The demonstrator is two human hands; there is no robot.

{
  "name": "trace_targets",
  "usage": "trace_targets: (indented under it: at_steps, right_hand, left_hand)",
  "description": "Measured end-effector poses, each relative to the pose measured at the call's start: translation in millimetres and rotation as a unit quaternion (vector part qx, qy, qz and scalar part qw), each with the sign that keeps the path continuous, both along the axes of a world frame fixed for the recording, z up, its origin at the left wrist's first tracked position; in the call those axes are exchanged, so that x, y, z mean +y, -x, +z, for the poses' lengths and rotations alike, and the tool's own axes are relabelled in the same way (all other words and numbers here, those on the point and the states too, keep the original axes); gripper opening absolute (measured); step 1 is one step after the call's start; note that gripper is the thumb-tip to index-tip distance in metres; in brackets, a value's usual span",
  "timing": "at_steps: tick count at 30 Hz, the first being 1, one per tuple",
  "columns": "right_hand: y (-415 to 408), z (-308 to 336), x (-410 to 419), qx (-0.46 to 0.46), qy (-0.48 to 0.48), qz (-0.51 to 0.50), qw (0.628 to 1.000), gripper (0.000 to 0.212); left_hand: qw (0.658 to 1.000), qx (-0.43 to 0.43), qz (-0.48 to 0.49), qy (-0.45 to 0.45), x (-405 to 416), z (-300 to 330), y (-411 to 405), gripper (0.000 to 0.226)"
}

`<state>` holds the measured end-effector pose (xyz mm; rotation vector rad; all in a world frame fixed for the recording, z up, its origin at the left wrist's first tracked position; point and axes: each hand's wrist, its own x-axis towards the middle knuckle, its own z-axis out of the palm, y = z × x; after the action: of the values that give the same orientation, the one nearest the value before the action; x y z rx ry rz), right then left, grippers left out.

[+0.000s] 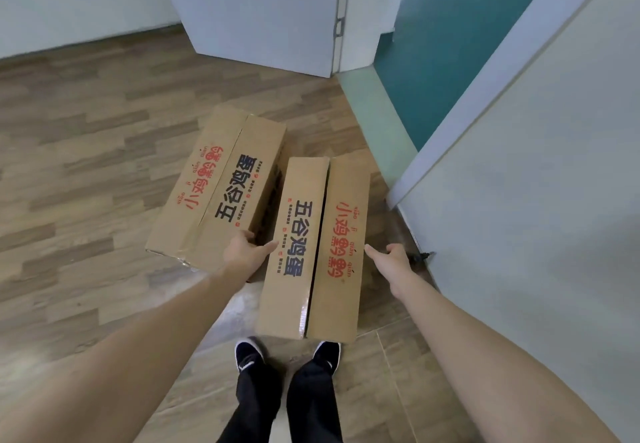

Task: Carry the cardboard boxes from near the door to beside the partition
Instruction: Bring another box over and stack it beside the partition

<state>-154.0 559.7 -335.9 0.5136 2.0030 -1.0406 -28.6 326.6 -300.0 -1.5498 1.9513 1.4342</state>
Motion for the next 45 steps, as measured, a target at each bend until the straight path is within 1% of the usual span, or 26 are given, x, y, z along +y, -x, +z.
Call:
trace_targets:
  at_steps: [4,7,9,11,13,15,17,20,23,30,35,38,40,43,45]
  right_hand:
    - [35.1,-97.2,-18.9,-0.034,-0.002,-0.023,0.999,0.087]
    - [51.9,-167.9,-27.4,-0.05,0.007,-0.048,0.998,0.1]
    - [60.2,-214.7,-33.2,-0.061,0.002,-0.059,0.996,0.109]
    - [66.1,-249.4,-38.3,-0.074,-0.001,-0.066,0.995,0.113]
    - [73.0,-285.1,-43.2,-0.076,-0.007,-0.068,0.995,0.109]
    - [79.0,-309.7,-47.5,-0.078,-0.007,-0.069,0.995,0.101]
    - [85.6,-328.0,-51.0,-0.069,-0.014,-0.068,0.995,0.095]
    - [93.3,-339.0,-55.3,-0.057,-0.029,-0.055,0.996,0.093]
    - [98.3,-343.5,-56.9,-0.064,-0.033,-0.052,0.996,0.089]
    - [95.7,-346.9,-56.3,-0.061,-0.027,-0.056,0.996,0.085]
    - [91.1,-333.6,-52.4,-0.059,-0.005,-0.078,0.995,0.082]
    - [83.9,-305.9,-45.2,-0.059,0.01,-0.085,0.995,0.082]
    - [78.8,-273.0,-40.5,-0.054,0.025,-0.096,0.994,0.081]
    - [71.6,-214.4,-31.4,-0.053,0.058,-0.108,0.991,0.079]
    - [63.4,-161.6,-21.2,-0.047,0.079,-0.121,0.988,0.079]
  left_hand:
    - [0.999,-0.033,-0.019,-0.029,-14.9,-106.7,42.8,0.075]
    - [0.997,-0.049,-0.031,-0.048,-25.7,-187.3,67.7,0.081]
    - [0.997,-0.05,-0.018,-0.06,-35.1,-240.1,79.0,0.083]
    - [0.996,-0.05,0.009,-0.071,-42.8,-278.9,86.9,0.088]
    - [0.996,-0.057,0.025,-0.071,-52.3,-315.7,94.5,0.095]
    - [0.995,-0.064,0.022,-0.07,-61.5,-340.1,101.8,0.095]
    - [0.994,-0.065,0.016,-0.086,-71.2,-360.8,109.0,0.084]
    - [0.991,-0.067,-0.006,-0.113,-81.5,-376.9,115.0,0.071]
    - [0.99,-0.069,-0.012,-0.122,-84.7,-383.2,117.7,0.069]
    - [0.99,-0.055,0.007,-0.13,-79.8,-381.2,119.5,0.068]
    - [0.991,-0.04,0.028,-0.127,-72.9,-364.8,114.7,0.067]
    - [0.992,-0.034,0.017,-0.123,-69.6,-333.0,108.5,0.066]
    - [0.992,-0.031,0.007,-0.12,-66.7,-295.9,106.2,0.065]
    - [0.992,-0.022,-0.005,-0.124,-61.6,-236.4,103.1,0.063]
    - [0.993,-0.019,-0.015,-0.115,-54.5,-180.1,100.1,0.059]
